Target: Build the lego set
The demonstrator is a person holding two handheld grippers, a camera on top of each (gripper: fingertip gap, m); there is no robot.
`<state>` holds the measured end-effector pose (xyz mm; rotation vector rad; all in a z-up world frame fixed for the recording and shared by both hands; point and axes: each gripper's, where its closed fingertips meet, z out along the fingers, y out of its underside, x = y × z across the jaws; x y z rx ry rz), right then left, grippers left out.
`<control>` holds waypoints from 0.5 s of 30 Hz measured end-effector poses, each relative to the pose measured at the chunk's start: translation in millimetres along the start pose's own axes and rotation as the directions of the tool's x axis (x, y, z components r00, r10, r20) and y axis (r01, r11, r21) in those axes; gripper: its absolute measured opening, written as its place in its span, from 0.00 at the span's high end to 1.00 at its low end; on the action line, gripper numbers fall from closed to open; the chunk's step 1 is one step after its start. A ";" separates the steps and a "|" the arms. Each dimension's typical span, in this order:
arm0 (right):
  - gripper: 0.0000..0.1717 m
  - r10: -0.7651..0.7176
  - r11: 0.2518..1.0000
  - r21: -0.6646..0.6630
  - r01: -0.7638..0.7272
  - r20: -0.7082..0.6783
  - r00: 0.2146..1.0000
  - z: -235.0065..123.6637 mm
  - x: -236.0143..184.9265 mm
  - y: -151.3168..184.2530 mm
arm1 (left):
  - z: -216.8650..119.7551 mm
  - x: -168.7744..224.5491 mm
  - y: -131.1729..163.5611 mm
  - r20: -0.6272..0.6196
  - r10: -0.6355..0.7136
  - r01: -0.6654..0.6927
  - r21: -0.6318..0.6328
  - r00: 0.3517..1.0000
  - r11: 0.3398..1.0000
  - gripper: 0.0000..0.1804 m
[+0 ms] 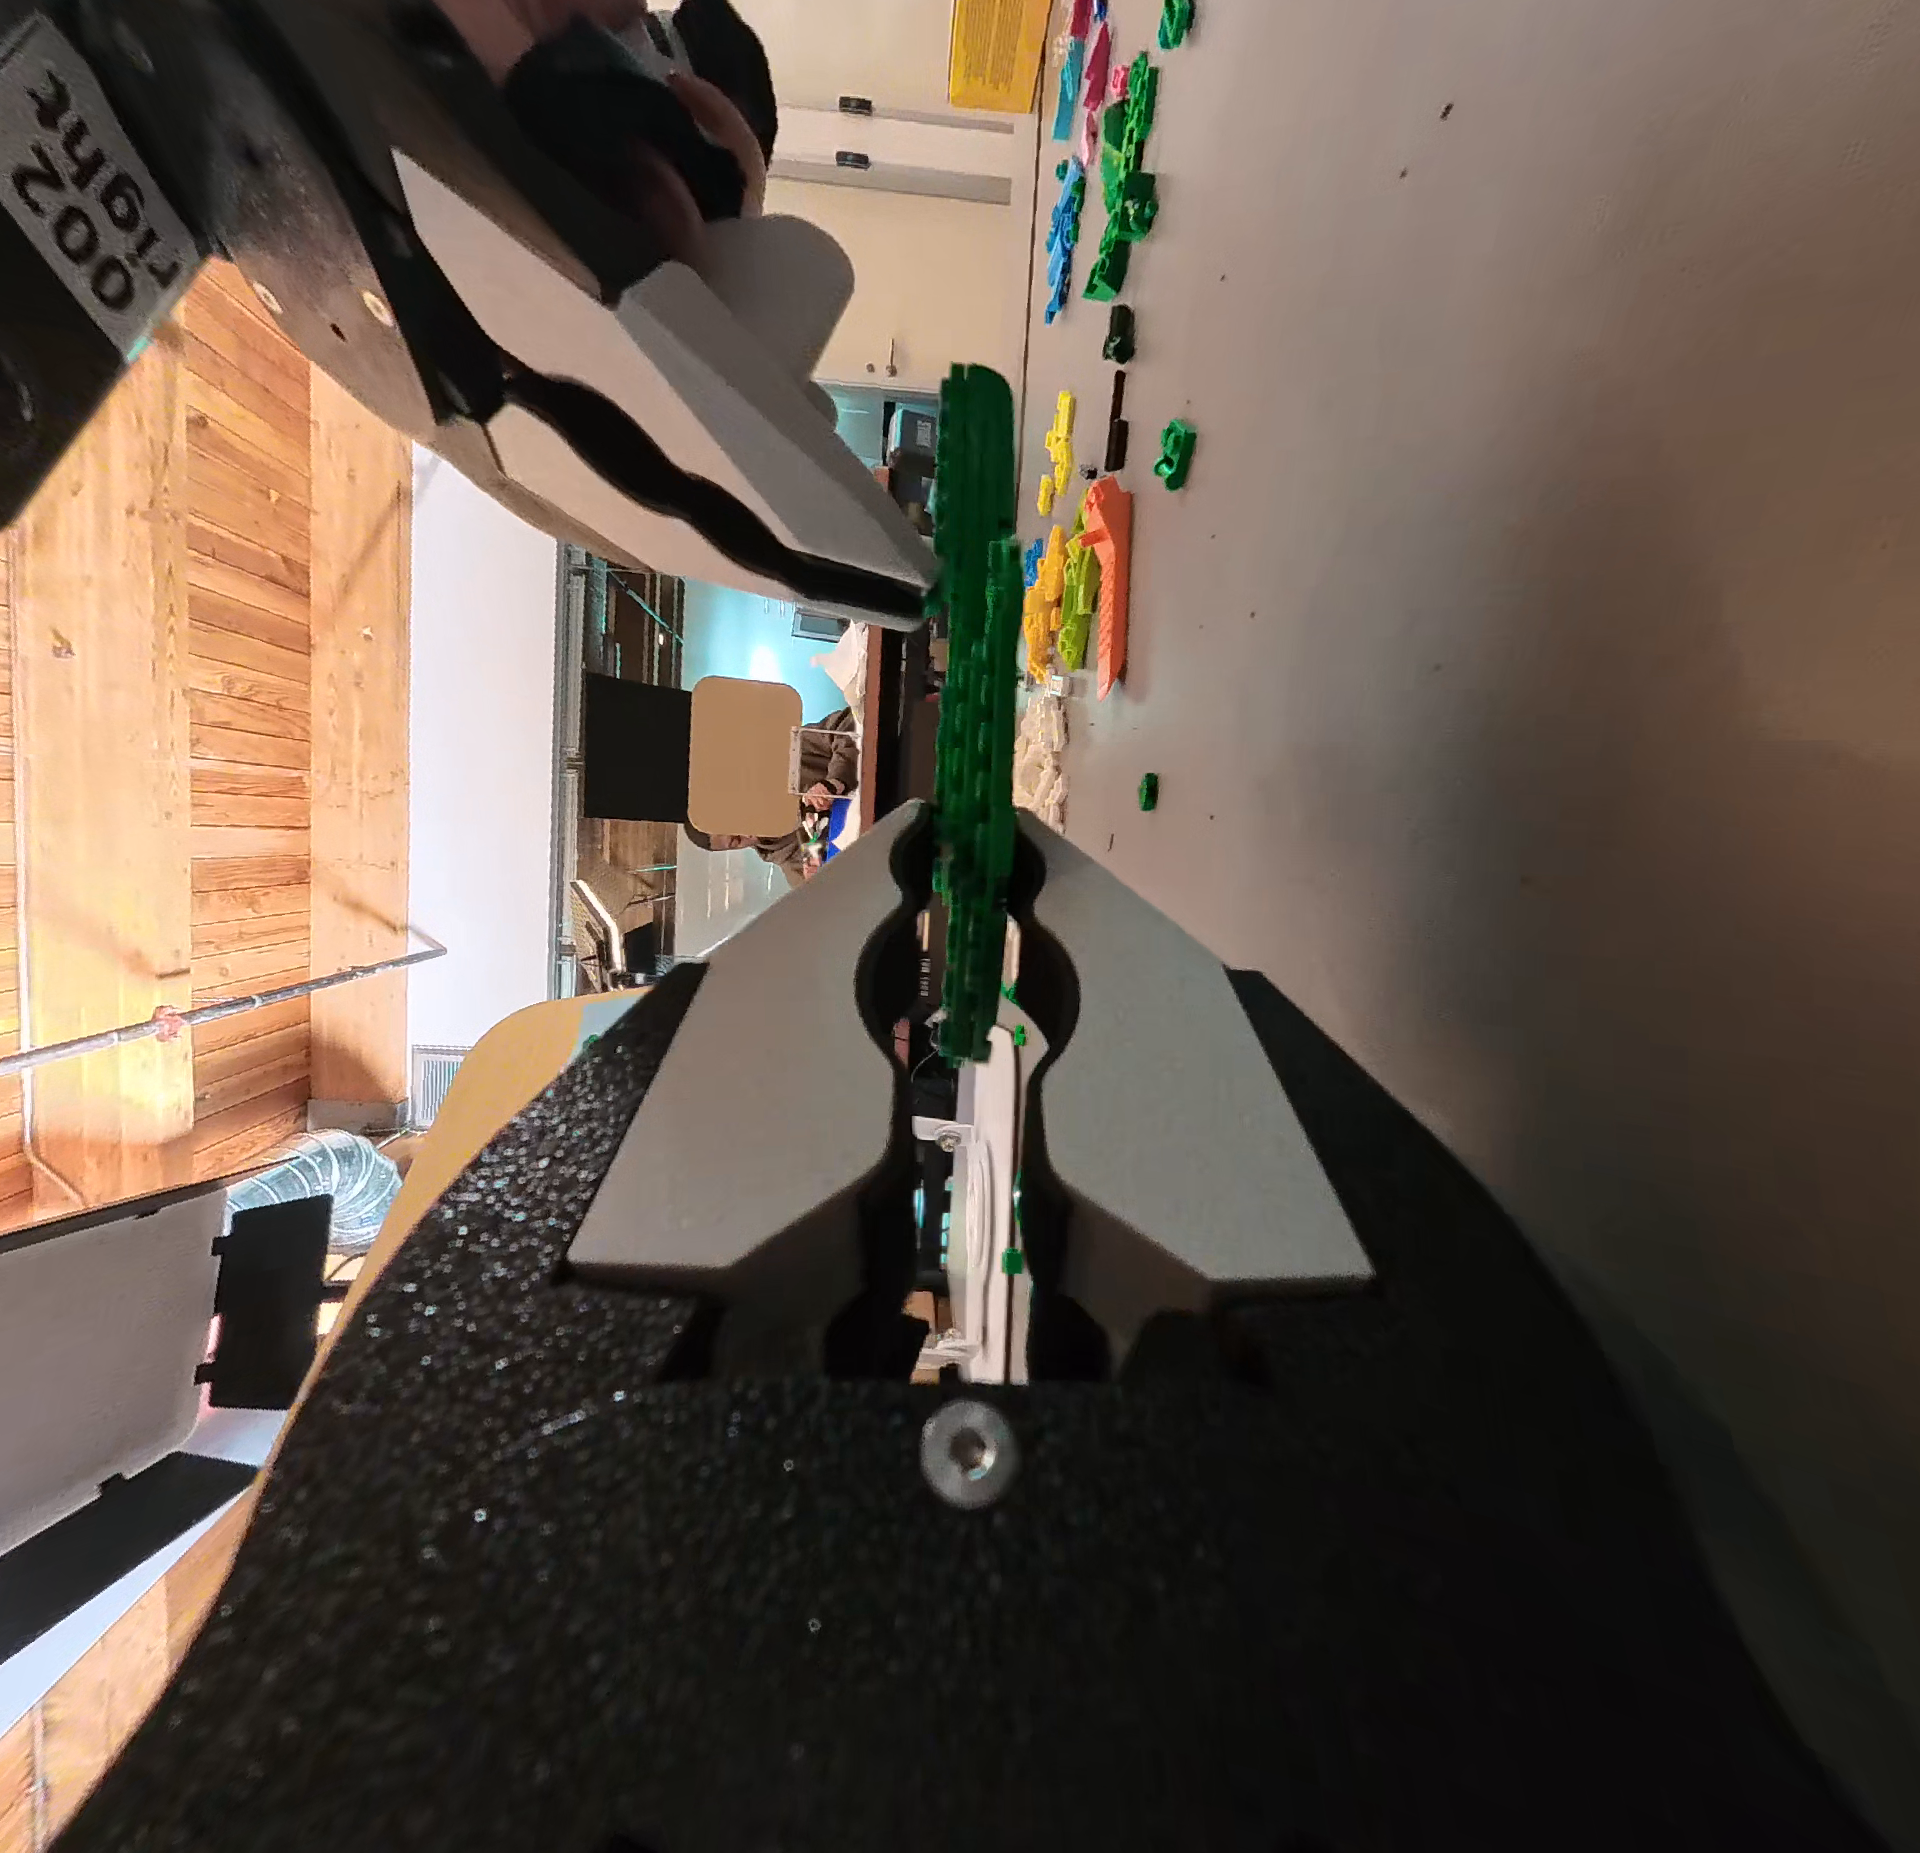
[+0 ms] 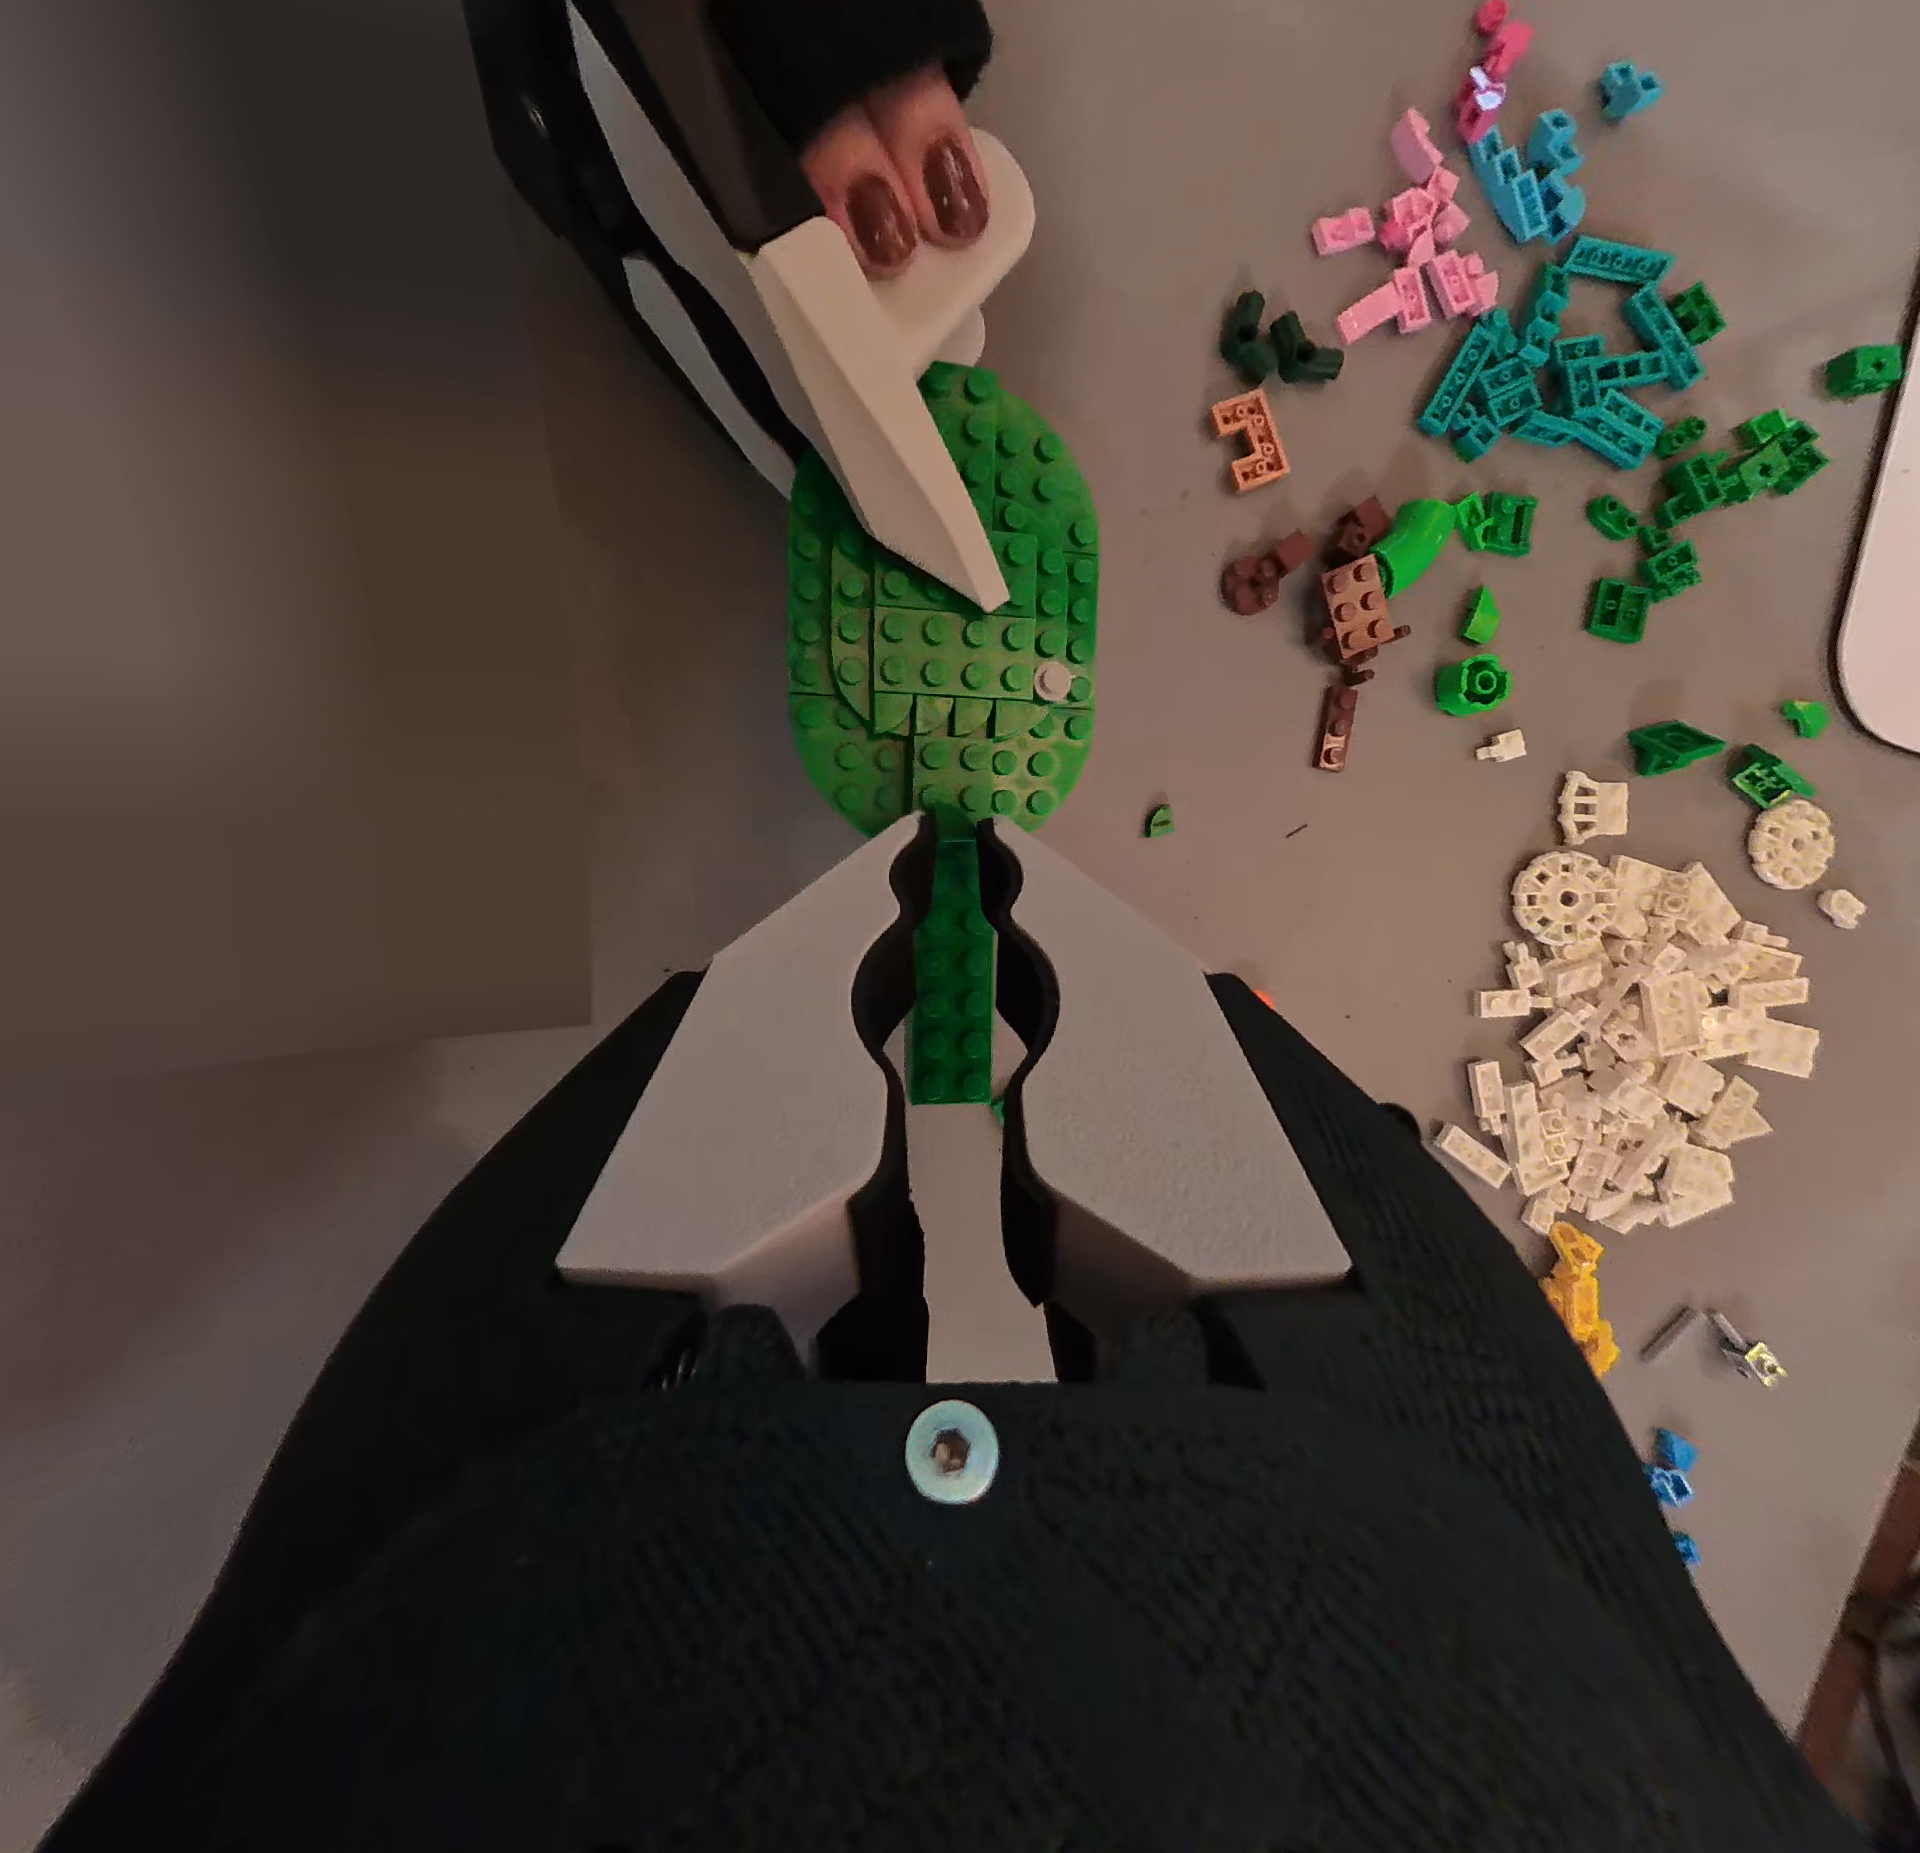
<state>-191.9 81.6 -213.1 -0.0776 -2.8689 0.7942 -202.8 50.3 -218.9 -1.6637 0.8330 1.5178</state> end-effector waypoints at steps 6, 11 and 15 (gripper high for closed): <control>0.96 0.000 0.999 -0.043 0.001 0.009 1.000 0.6 0.2 2.1 | -0.3 -0.2 -1.2 0.007 0.016 -0.016 0.002 1.000 1.000 0.95; 0.97 0.026 0.998 -0.061 -0.025 0.020 0.999 0.0 0.0 3.0 | -0.3 -0.4 -1.4 0.009 0.018 -0.018 0.002 1.000 1.000 0.95; 0.96 0.038 0.997 -0.067 -0.037 0.011 0.999 0.4 1.2 3.6 | -0.1 0.1 -1.5 0.007 0.018 -0.018 0.001 1.000 1.000 0.95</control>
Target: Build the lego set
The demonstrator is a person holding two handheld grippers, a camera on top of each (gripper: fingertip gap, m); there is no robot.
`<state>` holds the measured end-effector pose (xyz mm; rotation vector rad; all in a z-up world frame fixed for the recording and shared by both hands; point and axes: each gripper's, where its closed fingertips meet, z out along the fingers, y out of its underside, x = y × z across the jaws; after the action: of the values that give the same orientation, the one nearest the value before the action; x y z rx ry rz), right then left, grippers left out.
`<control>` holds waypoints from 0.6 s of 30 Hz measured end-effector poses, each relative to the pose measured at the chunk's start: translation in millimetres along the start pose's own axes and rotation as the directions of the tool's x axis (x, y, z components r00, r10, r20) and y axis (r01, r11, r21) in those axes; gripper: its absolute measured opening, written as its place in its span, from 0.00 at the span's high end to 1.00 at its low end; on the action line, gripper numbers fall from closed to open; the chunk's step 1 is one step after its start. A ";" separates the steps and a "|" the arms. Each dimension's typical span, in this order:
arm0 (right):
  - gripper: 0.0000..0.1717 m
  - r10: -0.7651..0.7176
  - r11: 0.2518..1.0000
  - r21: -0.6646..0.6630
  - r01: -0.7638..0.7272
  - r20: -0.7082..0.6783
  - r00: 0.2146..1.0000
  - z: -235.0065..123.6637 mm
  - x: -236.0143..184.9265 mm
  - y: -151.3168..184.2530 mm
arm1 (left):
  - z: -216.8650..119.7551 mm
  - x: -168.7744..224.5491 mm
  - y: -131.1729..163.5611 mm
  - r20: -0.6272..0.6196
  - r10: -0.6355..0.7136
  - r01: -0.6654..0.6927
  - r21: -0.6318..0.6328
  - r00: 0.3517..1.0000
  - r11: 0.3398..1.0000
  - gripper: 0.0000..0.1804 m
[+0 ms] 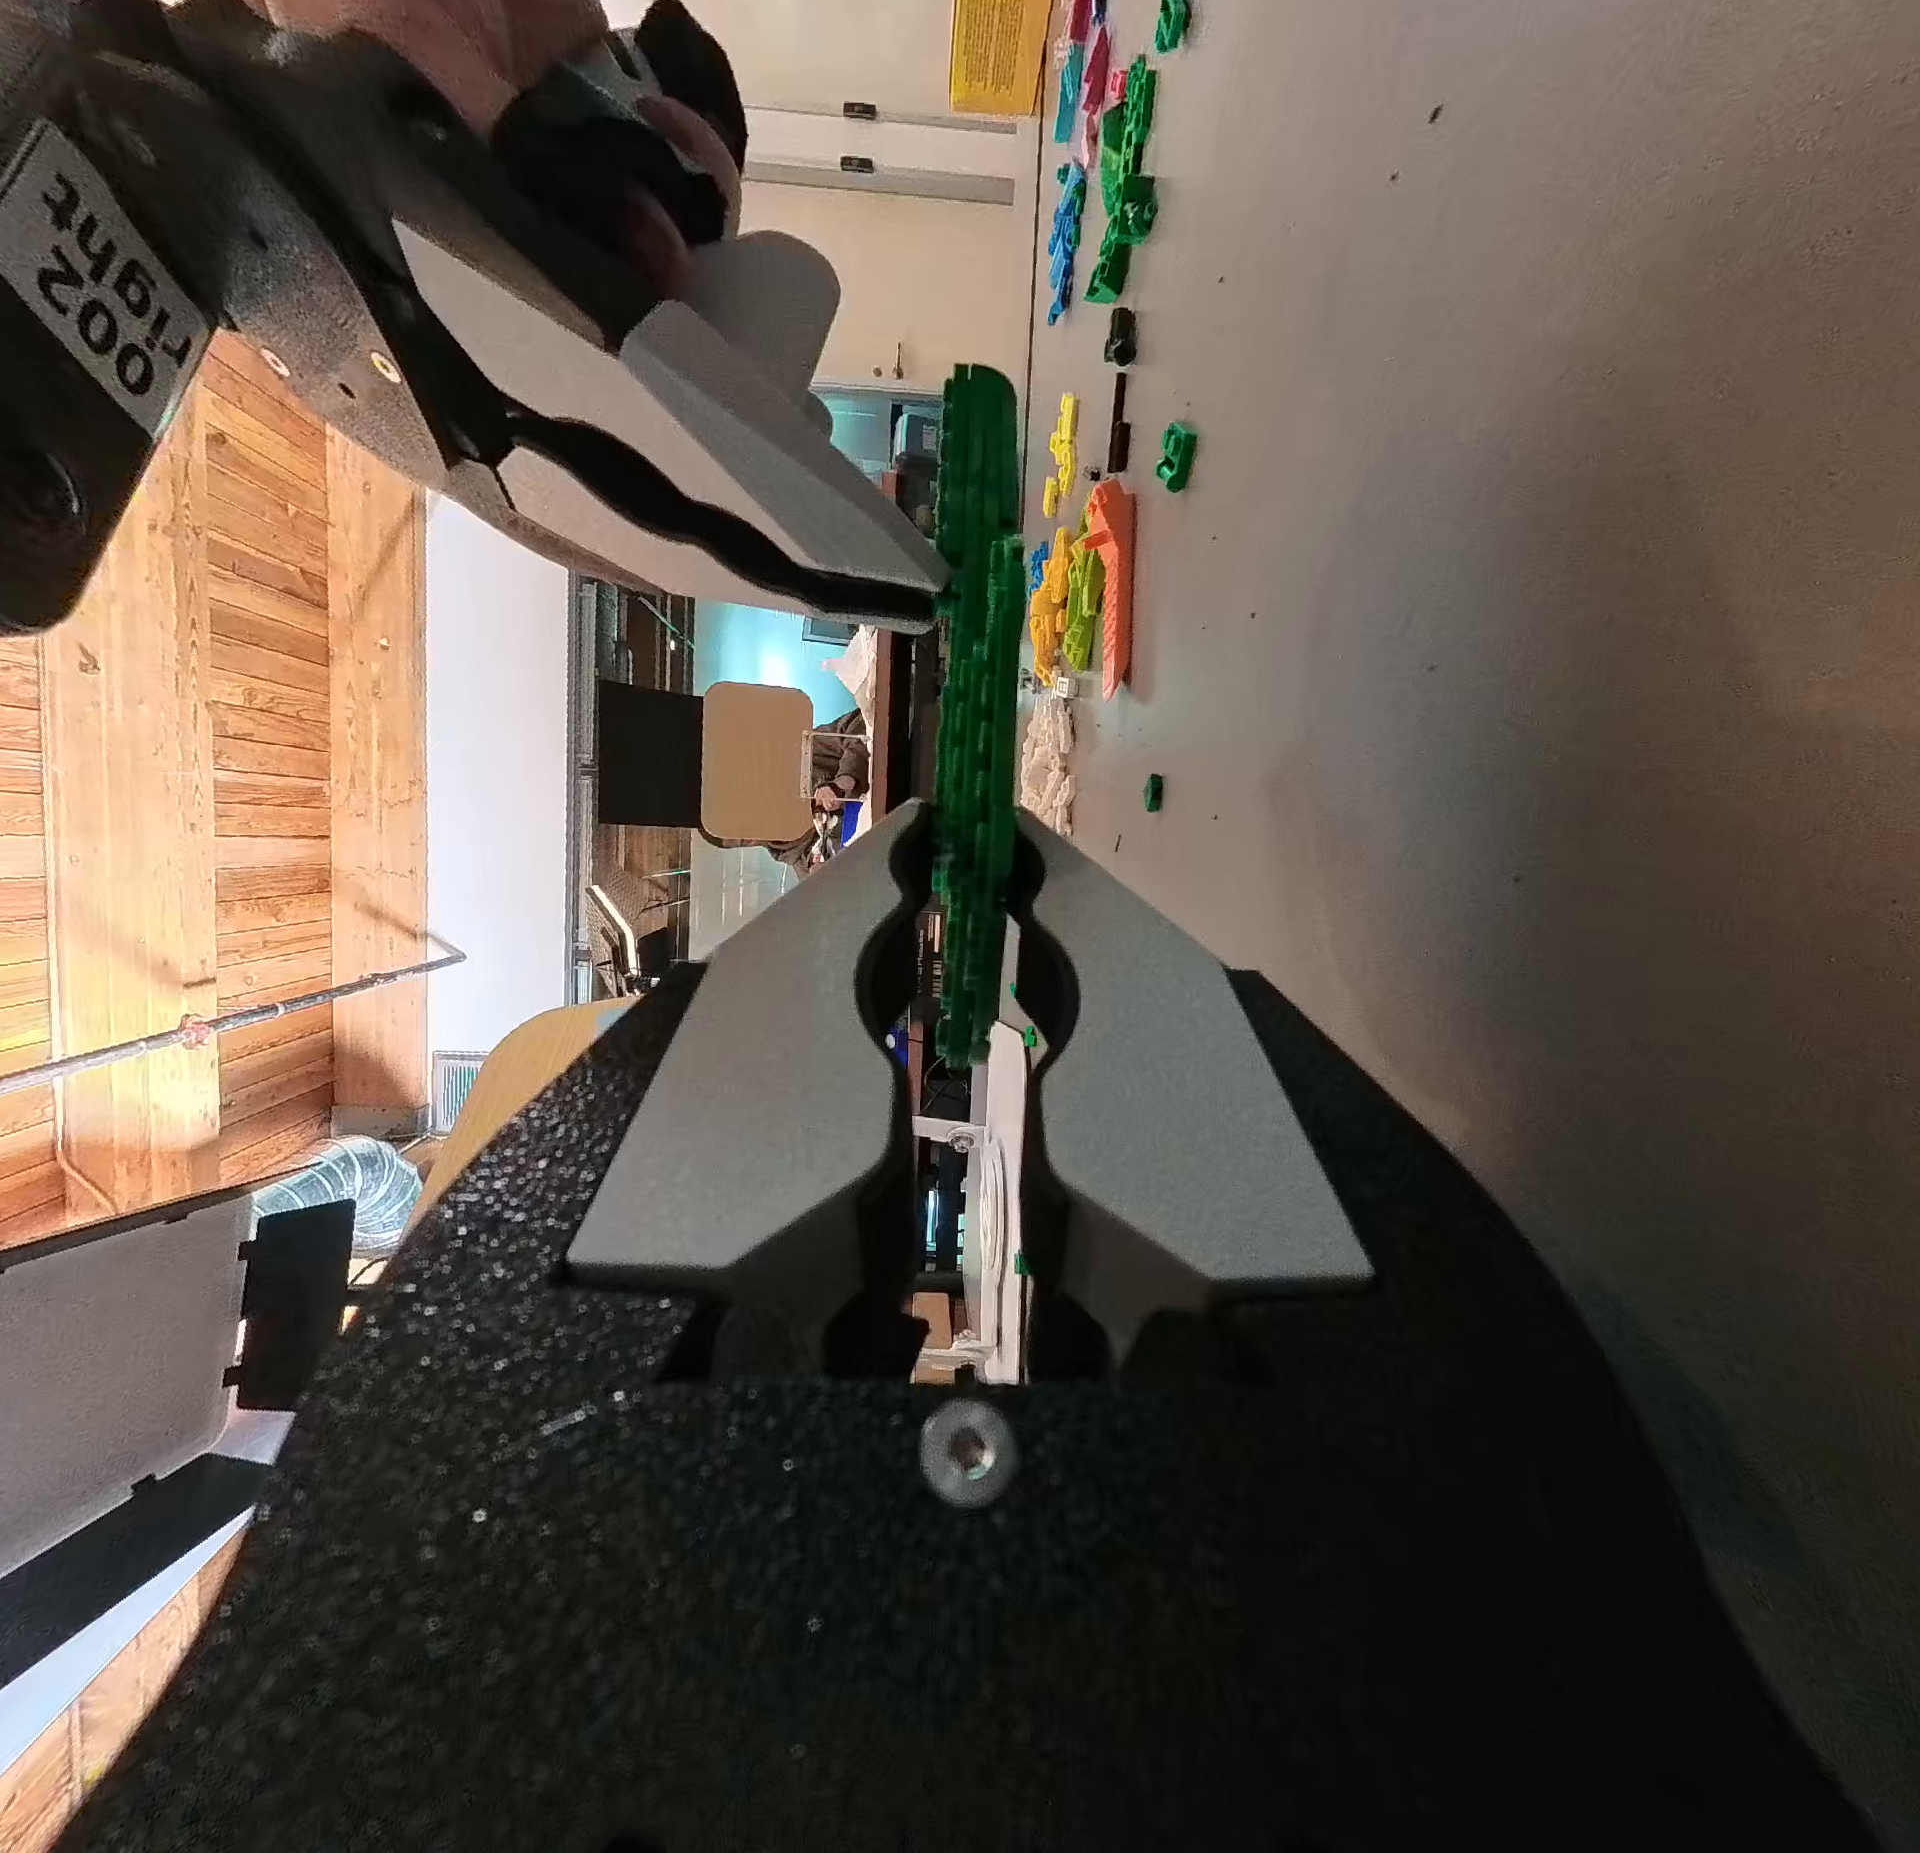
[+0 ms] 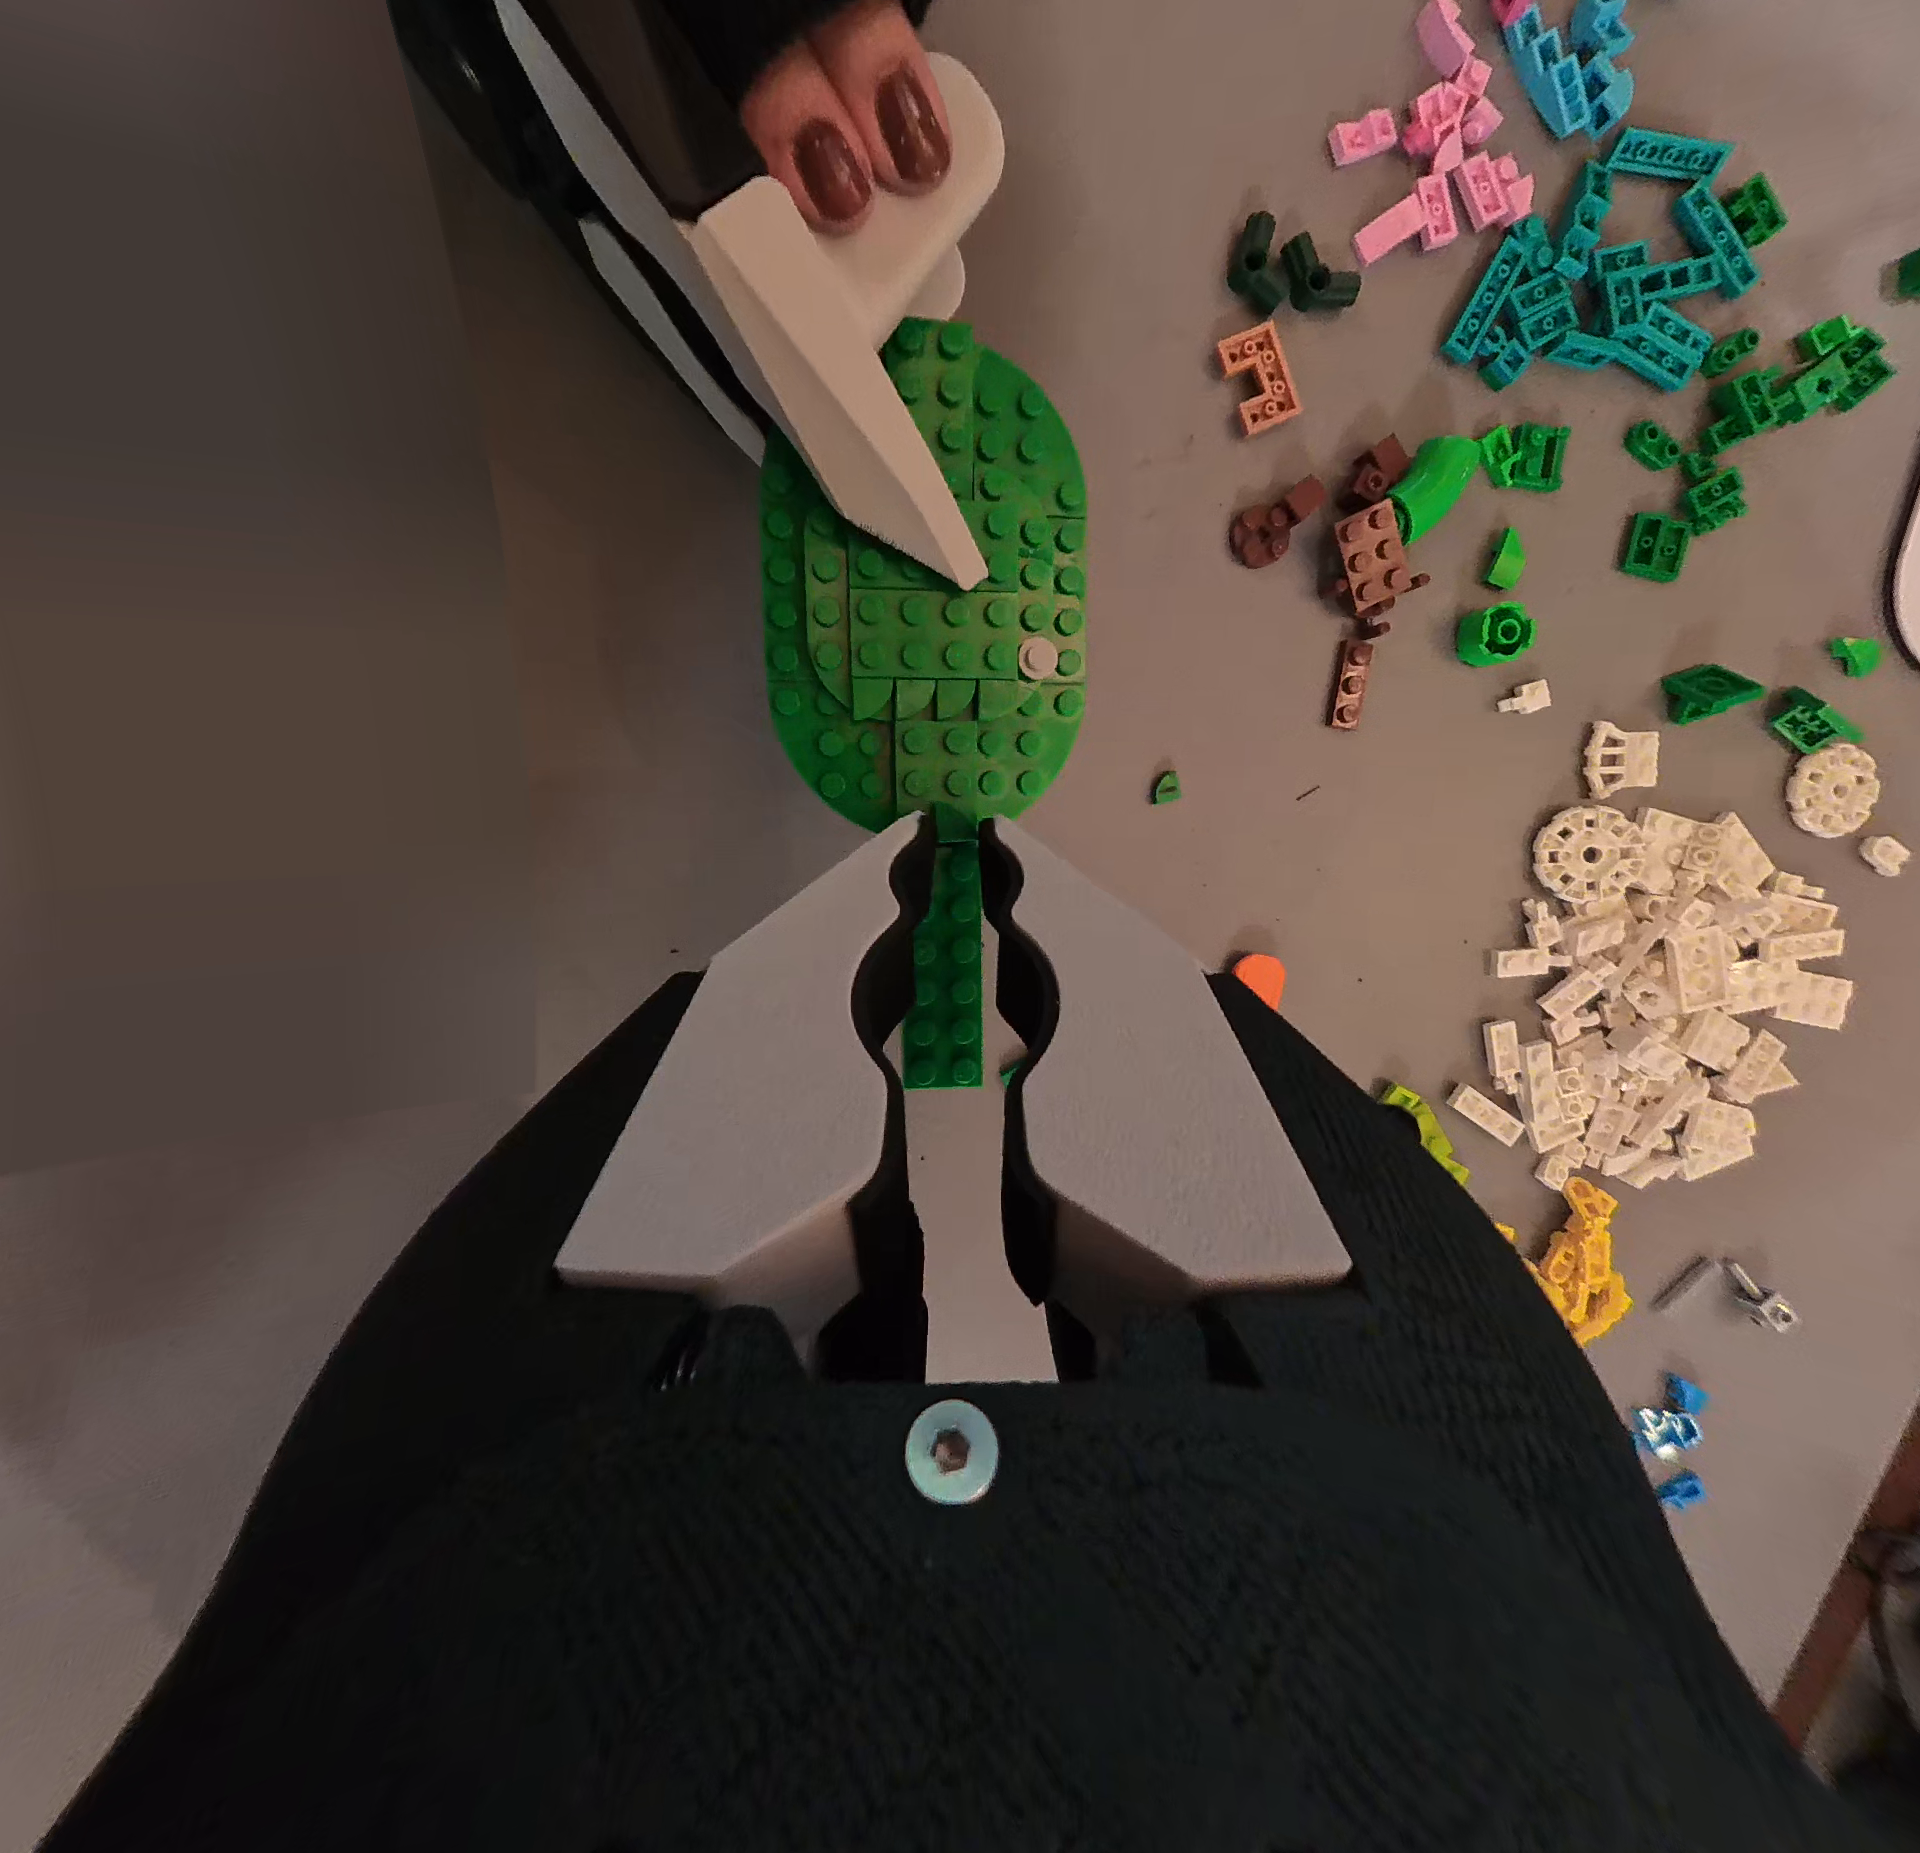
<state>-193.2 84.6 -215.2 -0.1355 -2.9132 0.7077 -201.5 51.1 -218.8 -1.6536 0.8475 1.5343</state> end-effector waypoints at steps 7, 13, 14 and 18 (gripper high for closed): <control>0.96 0.017 1.000 0.004 -0.017 0.008 1.000 -0.1 -1.4 0.1 | 0.2 0.5 -0.3 -0.002 0.001 -0.001 0.001 1.000 1.000 0.95; 0.85 -0.021 0.998 0.055 0.025 -0.066 0.998 -9.9 2.1 -6.5 | 0.8 2.5 0.6 -0.014 -0.001 0.001 -0.003 1.000 1.000 0.95; 0.80 -0.048 0.996 0.076 0.057 -0.107 0.993 -12.0 2.8 -9.8 | 0.9 2.8 0.9 -0.017 -0.003 0.002 -0.005 1.000 1.000 0.95; 0.66 -0.267 0.948 0.056 0.314 -0.401 0.876 -12.4 5.8 -16.1 | 2.1 4.2 4.6 -0.032 -0.025 0.024 -0.029 0.999 0.999 0.95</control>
<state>-197.9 76.6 -196.2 0.1584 -2.4311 0.7064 -206.1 50.4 -223.4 -1.7073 0.8233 1.5129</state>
